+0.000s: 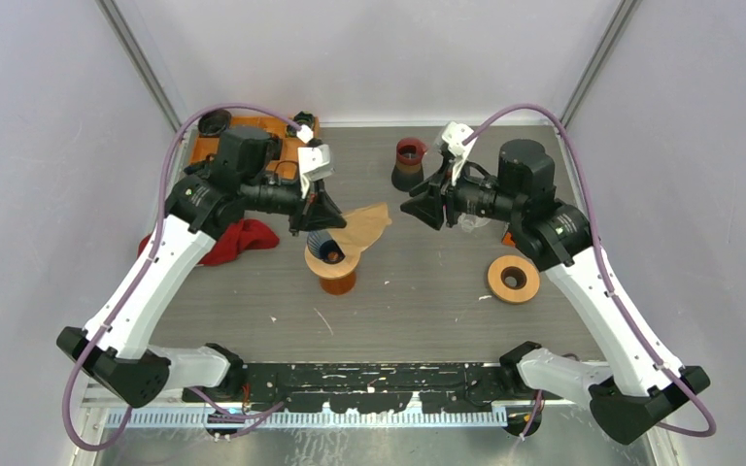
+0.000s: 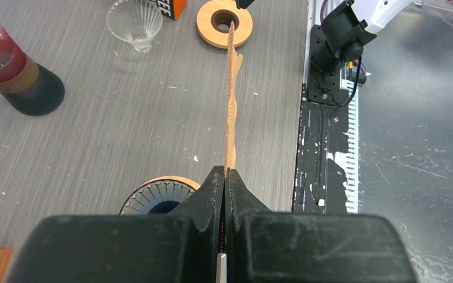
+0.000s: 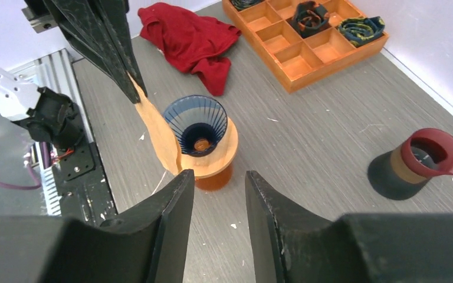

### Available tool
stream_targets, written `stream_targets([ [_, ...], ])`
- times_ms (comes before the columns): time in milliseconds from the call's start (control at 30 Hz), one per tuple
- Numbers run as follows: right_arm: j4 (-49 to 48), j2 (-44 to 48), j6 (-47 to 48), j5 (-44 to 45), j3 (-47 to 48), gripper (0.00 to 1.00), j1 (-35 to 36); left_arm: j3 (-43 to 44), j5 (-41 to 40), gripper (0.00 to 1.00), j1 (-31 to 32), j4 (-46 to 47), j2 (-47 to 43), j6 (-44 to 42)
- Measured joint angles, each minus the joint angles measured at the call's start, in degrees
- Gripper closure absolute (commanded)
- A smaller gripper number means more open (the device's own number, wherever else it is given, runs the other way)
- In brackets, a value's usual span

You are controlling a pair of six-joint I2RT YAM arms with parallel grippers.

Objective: Place the coffee filter in the dripper
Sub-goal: Place the coffee filter in the coffee dripper.

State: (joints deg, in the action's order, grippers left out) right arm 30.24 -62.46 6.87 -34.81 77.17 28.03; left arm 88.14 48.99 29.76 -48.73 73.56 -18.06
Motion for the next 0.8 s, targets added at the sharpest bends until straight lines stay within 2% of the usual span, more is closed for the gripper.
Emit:
stream_targets([
  [433, -6.4, -0.39, -1.95, -0.96, -8.17, 0.53, -0.15, -7.98, 5.49, 1.0, -3.74, 15.17, -4.76, 9.33],
  [800, -11.74, -0.35, -3.93, -4.85, -10.4, 0.52, -0.15, -8.63, 9.46, 1.0, -4.76, 19.37, -4.68, 12.28],
])
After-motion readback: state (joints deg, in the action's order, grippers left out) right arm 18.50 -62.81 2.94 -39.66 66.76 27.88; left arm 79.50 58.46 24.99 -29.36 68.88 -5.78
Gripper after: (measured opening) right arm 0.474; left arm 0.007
